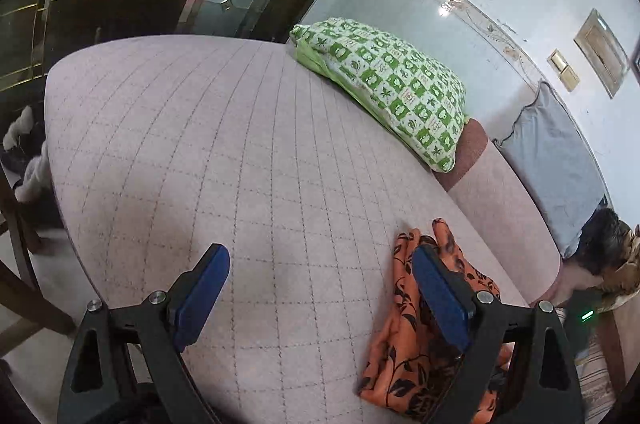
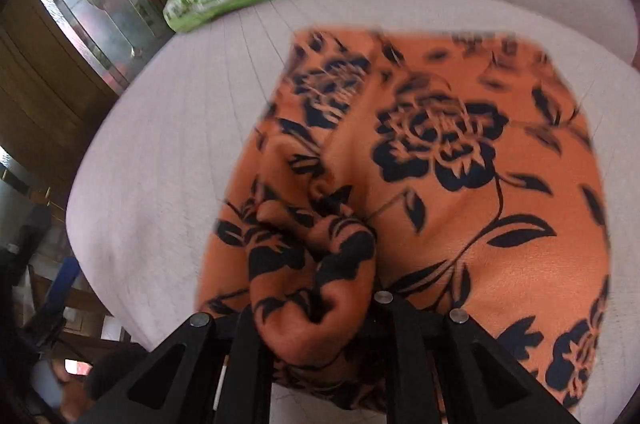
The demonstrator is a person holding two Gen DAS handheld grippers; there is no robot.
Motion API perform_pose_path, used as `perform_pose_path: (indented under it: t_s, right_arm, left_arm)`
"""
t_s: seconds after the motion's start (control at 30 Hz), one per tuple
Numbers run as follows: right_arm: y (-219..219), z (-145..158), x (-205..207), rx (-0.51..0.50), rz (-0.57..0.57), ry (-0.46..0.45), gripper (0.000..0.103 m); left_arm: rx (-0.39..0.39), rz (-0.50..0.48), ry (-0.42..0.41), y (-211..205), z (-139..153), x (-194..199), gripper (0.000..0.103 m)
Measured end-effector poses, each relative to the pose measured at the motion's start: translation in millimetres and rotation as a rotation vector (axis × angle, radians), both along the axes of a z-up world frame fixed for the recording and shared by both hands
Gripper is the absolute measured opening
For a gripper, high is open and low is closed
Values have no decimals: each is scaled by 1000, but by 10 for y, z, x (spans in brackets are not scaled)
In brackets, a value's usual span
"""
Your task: Fold small clothes
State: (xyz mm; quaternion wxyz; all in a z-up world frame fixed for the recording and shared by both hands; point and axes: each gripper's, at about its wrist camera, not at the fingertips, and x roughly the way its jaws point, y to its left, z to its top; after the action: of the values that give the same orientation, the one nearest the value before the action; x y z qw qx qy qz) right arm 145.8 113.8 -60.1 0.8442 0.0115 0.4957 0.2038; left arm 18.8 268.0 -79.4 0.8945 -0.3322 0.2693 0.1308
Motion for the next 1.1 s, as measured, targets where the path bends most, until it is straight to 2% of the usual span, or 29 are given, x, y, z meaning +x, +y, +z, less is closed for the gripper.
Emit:
perform_pose_path:
  t_s: [0.17, 0.27, 0.3, 0.33, 0.4, 0.5, 0.6, 0.67, 0.8, 0.83, 0.9, 0.93, 1.0, 1.03, 1.1]
  right_arm:
    - [7, 388, -134, 45, 1, -73, 13]
    - [131, 172, -253, 14, 51, -50, 18]
    - [180, 0, -258, 2, 96, -12, 34]
    - [233, -169, -259, 4, 142, 34, 61]
    - [158, -123, -371, 70, 159, -22, 68]
    - [-199, 109, -468, 201, 107, -35, 74]
    - [-706, 293, -554, 297, 6, -75, 80]
    - [-1064, 314, -573, 334, -65, -71, 81]
    - [-1637, 169, -616, 405, -168, -27, 81]
    - [-1742, 172, -584, 414, -180, -18, 81]
    - [-1829, 95, -590, 457, -173, 10, 81]
    - [-1786, 8, -530, 474, -161, 26, 81]
    - [-1801, -101, -491, 471, -153, 54, 81]
    - [-1789, -158, -464, 474, -148, 70, 81]
    - [-1788, -181, -436, 486, -137, 68, 81]
  left_arm:
    - [0, -22, -5, -17, 76, 48, 93]
    - [14, -32, -2, -45, 90, 102, 93]
    - [11, -36, 4, -47, 80, 118, 93]
    - [8, -42, 9, -54, 74, 144, 93]
    - [25, -65, 8, -93, 86, 137, 93]
    - [80, -127, 0, -234, 160, 121, 93]
    - [75, -260, 14, -469, 200, 127, 93]
    - [70, -360, 46, -689, 206, 149, 93]
    - [90, -443, 79, -987, 238, 176, 93]
    - [123, -445, 94, -1038, 221, 211, 90]
    - [148, -466, 167, -1040, 77, 338, 48]
    - [143, -447, 266, -965, -109, 447, 14]
    - [27, -400, 316, -769, -315, 500, 23]
    - [23, -390, 310, -747, -284, 503, 25]
    - [122, -401, 301, -854, -170, 481, 24]
